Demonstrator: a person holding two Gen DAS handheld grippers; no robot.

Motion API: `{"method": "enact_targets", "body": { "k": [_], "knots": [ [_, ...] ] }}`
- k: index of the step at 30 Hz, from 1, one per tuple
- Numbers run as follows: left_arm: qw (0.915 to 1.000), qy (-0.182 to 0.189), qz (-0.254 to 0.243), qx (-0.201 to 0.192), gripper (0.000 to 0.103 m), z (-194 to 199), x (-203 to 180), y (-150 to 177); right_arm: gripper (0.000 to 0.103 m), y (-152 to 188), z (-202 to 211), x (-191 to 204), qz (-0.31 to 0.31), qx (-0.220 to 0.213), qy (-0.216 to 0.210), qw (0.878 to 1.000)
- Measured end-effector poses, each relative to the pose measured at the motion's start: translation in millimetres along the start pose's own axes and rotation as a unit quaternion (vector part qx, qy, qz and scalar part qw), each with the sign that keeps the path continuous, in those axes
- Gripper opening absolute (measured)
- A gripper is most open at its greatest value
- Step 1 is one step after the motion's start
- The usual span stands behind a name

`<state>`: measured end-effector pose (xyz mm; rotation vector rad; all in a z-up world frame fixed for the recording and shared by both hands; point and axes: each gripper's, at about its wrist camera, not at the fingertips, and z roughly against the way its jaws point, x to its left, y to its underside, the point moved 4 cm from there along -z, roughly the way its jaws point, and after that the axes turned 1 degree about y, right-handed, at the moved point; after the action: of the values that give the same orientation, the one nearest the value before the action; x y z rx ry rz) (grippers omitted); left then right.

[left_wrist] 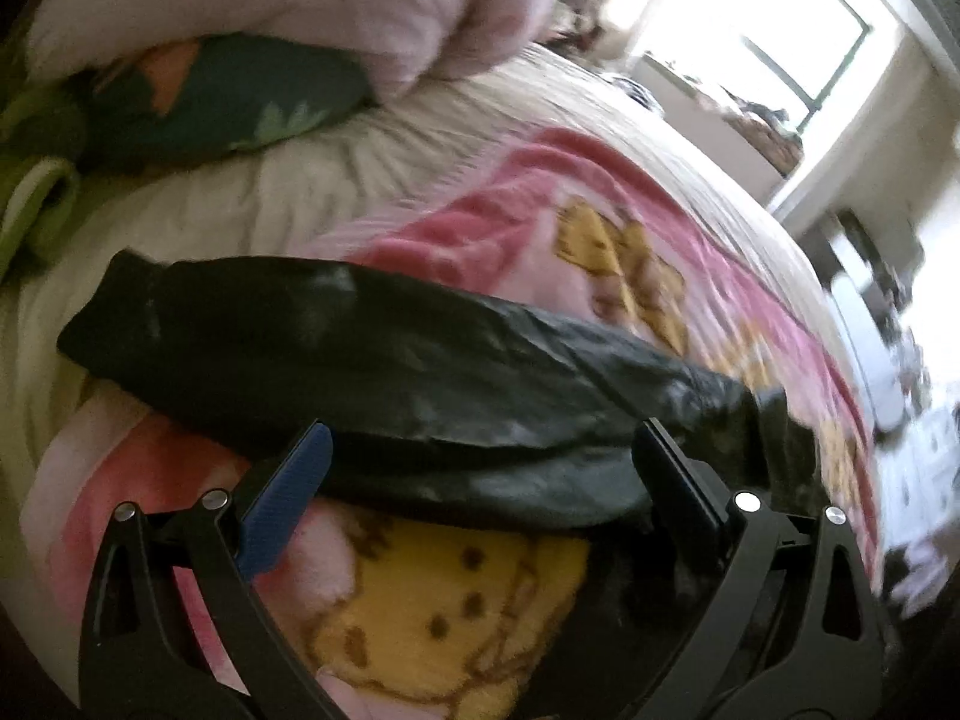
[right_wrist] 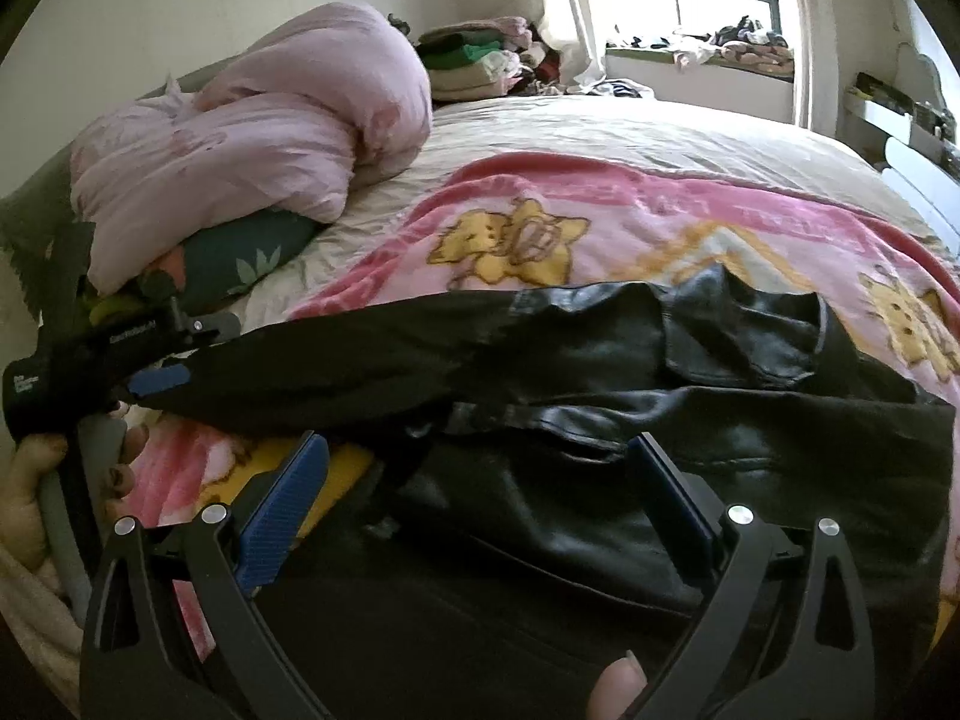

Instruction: Fold large clothes

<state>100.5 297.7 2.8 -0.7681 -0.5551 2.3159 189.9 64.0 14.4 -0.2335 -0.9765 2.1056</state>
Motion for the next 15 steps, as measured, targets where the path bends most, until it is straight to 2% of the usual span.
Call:
{"method": "enact_targets", "body": {
  "k": [9, 15],
  "knots": [
    [0.9968, -0.058, 0.048, -0.028, 0.094, 8.9, 40.1, -14.2, 0.099, -12.7, -27.8, 32.9, 0.01, 0.013, -0.029, 0.999],
    [0.989, -0.109, 0.093, -0.037, 0.094, 10.3, 69.6, -19.5, 0.099, -22.0, -43.5, 55.6, 0.02, 0.02, -0.05, 0.998]
  ]
}}
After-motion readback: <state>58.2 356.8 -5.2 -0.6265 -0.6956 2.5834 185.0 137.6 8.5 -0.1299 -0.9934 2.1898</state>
